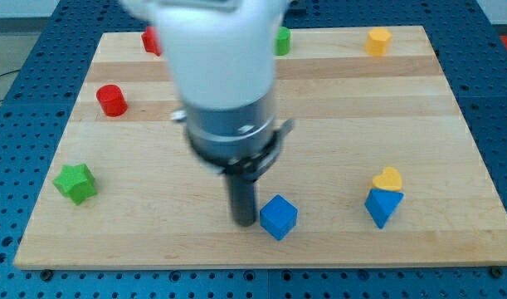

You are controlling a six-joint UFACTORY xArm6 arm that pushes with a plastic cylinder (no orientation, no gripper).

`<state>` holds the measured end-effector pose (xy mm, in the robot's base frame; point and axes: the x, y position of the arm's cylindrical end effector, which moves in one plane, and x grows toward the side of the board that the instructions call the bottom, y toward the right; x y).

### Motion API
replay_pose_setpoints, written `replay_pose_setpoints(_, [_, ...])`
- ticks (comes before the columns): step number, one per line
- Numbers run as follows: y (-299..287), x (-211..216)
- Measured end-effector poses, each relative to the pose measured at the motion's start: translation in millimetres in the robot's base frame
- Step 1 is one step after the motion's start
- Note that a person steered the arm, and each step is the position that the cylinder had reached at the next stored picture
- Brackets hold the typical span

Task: Push the blue cube below the blue triangle

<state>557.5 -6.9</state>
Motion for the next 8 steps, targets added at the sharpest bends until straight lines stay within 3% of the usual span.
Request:
replay_pose_setpoints(1, [65, 10])
replay_pose_setpoints(2, [-19, 13])
replay_pose_setpoints(3, [-29, 60])
replay_pose_setpoints(7, [142, 55])
replay_pose_setpoints(8, [144, 34])
